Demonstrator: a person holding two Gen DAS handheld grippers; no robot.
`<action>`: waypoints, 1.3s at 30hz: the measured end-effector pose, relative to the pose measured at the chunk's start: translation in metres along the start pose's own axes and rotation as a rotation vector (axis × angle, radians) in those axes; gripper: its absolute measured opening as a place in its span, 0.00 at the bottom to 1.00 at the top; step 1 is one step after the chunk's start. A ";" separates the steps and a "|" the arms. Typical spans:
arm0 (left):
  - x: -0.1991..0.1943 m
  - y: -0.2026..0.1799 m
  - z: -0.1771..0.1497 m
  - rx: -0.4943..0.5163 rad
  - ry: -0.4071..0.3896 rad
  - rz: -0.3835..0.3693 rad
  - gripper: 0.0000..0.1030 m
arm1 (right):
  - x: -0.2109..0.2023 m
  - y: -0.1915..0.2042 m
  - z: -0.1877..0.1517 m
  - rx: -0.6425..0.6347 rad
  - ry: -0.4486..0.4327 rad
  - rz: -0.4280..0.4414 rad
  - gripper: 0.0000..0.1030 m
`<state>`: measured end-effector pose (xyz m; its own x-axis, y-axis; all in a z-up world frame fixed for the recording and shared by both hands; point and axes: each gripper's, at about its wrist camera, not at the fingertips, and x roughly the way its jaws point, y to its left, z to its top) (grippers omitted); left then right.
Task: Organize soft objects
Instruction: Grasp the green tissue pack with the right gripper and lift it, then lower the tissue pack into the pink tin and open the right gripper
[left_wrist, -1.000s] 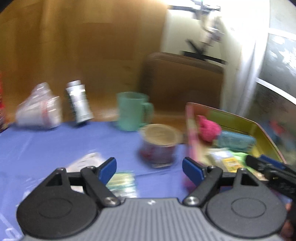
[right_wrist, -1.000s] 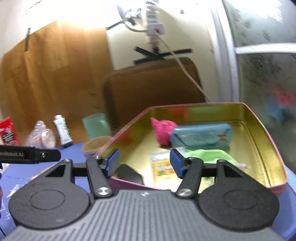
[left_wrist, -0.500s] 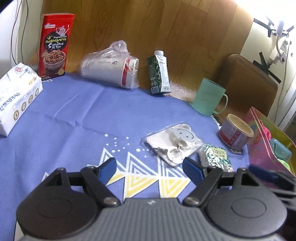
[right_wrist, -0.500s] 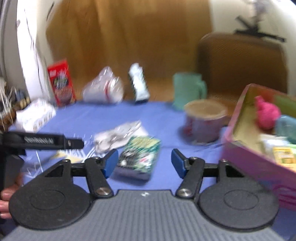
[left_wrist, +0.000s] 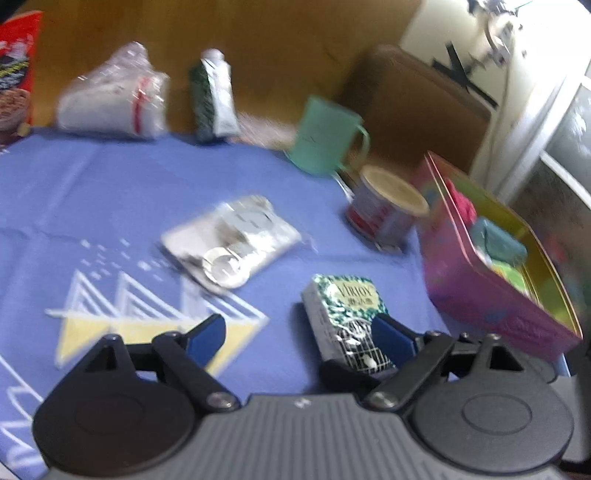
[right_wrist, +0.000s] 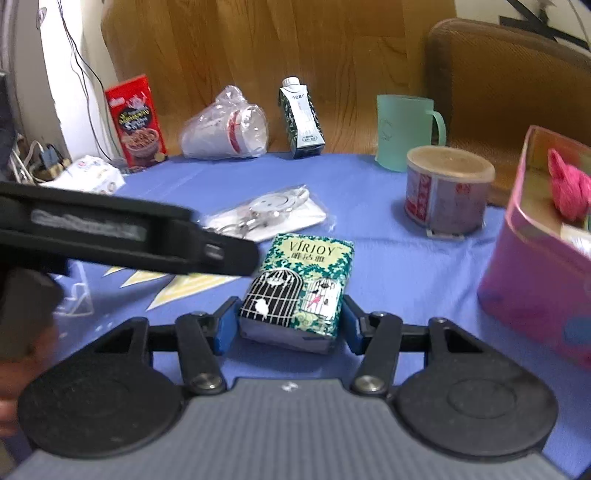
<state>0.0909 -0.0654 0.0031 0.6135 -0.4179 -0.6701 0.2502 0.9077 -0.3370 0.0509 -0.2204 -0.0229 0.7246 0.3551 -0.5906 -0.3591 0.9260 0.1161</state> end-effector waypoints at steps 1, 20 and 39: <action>0.004 -0.004 -0.003 0.004 0.017 -0.002 0.81 | -0.006 -0.002 -0.003 0.012 -0.007 0.014 0.57; 0.008 -0.178 0.036 0.288 -0.057 -0.231 0.40 | -0.108 -0.069 -0.003 0.113 -0.335 -0.170 0.56; 0.129 -0.323 0.056 0.460 -0.004 -0.260 0.59 | -0.136 -0.227 -0.005 0.316 -0.286 -0.510 0.68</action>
<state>0.1311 -0.4097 0.0624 0.4902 -0.6323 -0.5999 0.6968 0.6978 -0.1662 0.0308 -0.4796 0.0277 0.9011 -0.1580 -0.4038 0.2285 0.9645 0.1325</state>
